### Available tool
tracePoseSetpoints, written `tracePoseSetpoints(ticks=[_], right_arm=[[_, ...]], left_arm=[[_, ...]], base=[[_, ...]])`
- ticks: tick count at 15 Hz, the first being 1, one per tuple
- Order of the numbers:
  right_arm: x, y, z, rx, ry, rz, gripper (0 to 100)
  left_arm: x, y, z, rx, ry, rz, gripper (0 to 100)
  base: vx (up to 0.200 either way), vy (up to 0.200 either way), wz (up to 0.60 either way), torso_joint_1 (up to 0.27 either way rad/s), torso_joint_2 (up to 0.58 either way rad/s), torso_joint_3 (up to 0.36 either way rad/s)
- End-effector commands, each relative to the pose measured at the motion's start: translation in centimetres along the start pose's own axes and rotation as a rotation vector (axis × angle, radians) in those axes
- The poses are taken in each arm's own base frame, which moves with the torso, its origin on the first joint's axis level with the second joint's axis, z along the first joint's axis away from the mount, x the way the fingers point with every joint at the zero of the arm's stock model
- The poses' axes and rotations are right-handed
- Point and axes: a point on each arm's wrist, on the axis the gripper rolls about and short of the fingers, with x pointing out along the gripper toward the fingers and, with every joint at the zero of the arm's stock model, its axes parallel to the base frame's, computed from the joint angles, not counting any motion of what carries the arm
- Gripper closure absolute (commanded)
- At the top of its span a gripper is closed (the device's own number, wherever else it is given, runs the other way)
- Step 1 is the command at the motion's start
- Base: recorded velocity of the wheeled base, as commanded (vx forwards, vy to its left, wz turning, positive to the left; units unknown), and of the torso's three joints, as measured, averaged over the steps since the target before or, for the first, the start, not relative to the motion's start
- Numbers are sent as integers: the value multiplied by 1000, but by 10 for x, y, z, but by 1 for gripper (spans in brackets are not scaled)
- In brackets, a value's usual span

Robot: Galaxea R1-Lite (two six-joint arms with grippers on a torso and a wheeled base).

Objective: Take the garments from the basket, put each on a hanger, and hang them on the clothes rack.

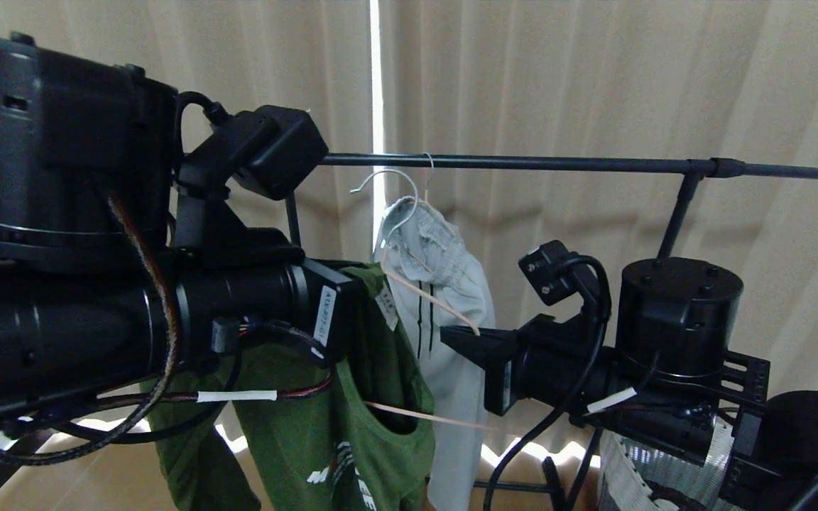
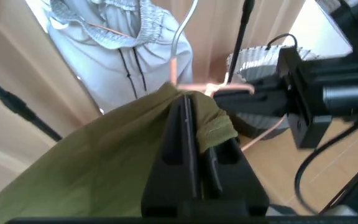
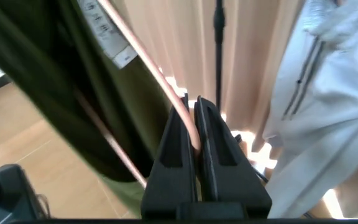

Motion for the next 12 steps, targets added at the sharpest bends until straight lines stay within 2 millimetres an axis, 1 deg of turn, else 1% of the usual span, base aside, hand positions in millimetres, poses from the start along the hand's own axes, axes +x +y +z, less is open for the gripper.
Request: tracePoseSetpoints(ticks=[1, 2, 3, 5, 7, 9, 10, 12], right_arm=[[-5, -5, 6, 4, -24, -18, 100], [-6, -6, 7, 4, -23, -23, 100], [-10, -9, 10, 6, -36, -33, 100], [-14, -11, 14, 7, -50, -39, 100], [-23, -12, 18, 6, -68, -45, 100], [-34, -14, 16, -1, -68, -56, 100], [-39, -15, 18, -20, -80, -64, 100], [-47, -17, 25, -88, -108, -76, 100]], left_arm=[[-9, 10, -2, 26, -11, 36, 0], [-10, 12, -1, 37, -15, 39, 0], [-19, 14, 0, 70, -35, 45, 0], [-24, 15, -2, 99, -37, 46, 0], [-30, 18, -6, 167, -34, 58, 0], [-33, 33, -5, 248, -33, 125, 0], [-34, 40, -4, 290, -26, 155, 0], [-33, 44, -2, 381, -52, 162, 0]], base=[[0, 0, 0, 0, 0, 0], [0, 0, 0, 0, 0, 0], [0, 0, 0, 0, 0, 0], [0, 0, 0, 0, 0, 0], [0, 0, 0, 0, 0, 0], [0, 0, 0, 0, 0, 0], [0, 0, 0, 0, 0, 0], [0, 0, 0, 0, 0, 0]])
